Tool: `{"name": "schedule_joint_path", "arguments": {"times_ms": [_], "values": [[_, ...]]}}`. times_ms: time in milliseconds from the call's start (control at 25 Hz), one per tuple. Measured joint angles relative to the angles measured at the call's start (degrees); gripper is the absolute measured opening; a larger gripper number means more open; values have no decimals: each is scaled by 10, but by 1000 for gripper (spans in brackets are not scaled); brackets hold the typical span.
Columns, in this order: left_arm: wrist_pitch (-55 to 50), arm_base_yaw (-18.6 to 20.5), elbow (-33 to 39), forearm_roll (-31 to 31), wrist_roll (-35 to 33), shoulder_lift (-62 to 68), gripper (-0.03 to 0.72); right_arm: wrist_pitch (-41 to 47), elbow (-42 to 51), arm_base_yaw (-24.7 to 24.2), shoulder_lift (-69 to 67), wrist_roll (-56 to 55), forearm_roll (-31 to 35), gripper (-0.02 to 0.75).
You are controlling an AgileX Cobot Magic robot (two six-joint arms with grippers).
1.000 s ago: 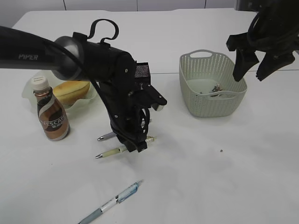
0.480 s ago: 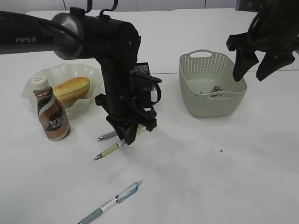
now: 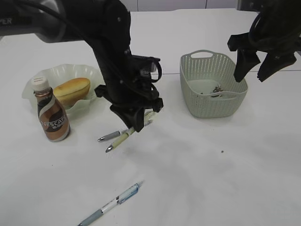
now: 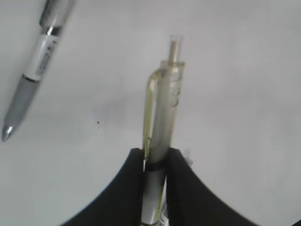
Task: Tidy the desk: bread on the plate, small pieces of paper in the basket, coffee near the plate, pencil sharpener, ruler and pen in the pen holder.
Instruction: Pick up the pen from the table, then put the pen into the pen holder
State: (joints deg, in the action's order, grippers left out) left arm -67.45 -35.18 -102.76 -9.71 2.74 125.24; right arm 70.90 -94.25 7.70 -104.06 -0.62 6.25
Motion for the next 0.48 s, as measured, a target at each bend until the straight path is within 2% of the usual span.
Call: {"name": "schedule_joint_path", "arguments": {"times_ms": [200,320,480], "values": [[79,0,34,0,0,-59,76,0,0,0,0,2,0,418],[182,0,109,4,0,-107,76,0,0,0,0,6,0,418],[404,1,252,33,0,-169,76,0,0,0,0,6,0,418]]}}
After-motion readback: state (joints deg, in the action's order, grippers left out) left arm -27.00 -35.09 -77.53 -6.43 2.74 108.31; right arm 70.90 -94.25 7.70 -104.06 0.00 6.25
